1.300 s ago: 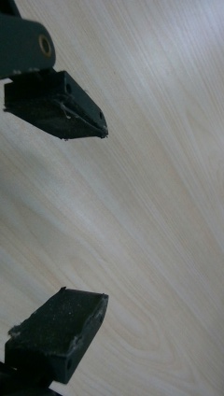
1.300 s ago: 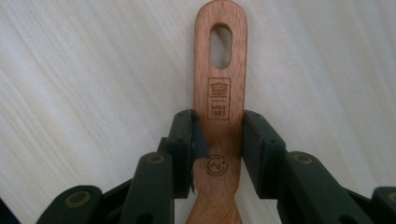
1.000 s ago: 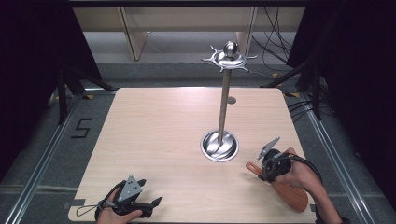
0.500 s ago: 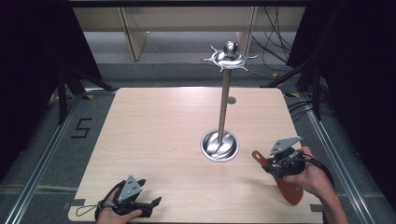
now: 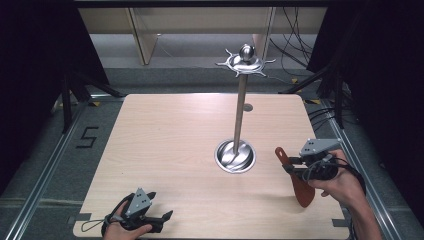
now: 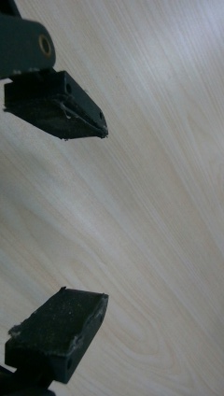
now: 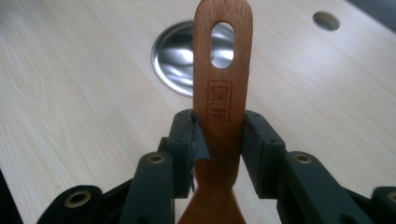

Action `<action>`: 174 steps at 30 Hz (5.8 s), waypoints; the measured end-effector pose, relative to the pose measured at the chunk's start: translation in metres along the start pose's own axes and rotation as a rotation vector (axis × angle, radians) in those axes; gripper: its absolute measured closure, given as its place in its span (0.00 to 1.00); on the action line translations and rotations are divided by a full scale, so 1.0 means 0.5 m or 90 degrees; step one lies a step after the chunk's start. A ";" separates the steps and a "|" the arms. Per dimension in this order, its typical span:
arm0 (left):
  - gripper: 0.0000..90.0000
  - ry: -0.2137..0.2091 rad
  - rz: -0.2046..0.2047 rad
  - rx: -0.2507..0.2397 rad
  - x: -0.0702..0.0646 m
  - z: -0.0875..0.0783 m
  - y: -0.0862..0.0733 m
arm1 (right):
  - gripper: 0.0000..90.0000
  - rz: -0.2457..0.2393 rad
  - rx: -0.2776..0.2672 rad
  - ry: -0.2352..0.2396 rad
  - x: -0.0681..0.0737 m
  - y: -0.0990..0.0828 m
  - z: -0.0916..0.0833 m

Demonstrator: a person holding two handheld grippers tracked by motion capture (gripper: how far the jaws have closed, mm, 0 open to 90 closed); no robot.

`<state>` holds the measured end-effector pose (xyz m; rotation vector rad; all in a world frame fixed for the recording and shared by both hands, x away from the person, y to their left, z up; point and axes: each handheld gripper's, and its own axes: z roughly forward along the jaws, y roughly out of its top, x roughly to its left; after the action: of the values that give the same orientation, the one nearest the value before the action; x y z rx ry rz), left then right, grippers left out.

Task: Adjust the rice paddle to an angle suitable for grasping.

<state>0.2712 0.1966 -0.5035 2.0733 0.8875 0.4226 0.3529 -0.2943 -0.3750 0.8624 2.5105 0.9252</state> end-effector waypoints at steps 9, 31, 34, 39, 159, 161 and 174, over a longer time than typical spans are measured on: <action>0.17 0.004 0.011 -0.014 0.002 0.000 0.002 | 0.74 0.031 -0.073 0.000 -0.016 0.020 -0.033; 0.17 0.004 0.007 -0.001 0.001 -0.002 0.001 | 0.74 -0.003 -0.201 -0.010 -0.014 0.122 -0.085; 0.17 0.003 0.013 0.002 0.002 -0.003 0.001 | 0.74 0.002 -0.209 -0.012 -0.009 0.136 -0.093; 0.17 0.006 0.005 -0.004 0.001 -0.001 0.001 | 0.74 0.001 -0.234 -0.014 -0.006 0.156 -0.108; 0.17 0.004 0.004 -0.006 0.000 -0.001 0.001 | 0.48 0.080 -0.295 -0.017 -0.018 0.165 -0.096; 0.17 0.005 0.008 -0.006 0.001 -0.001 0.002 | 0.48 0.080 -0.301 -0.013 -0.017 0.155 -0.094; 0.17 0.001 0.021 -0.009 0.002 0.000 0.003 | 0.47 0.097 -0.295 -0.019 -0.019 0.109 -0.079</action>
<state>0.2725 0.1966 -0.5024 2.0768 0.8508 0.4468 0.3641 -0.2861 -0.3086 0.9063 2.0918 1.4538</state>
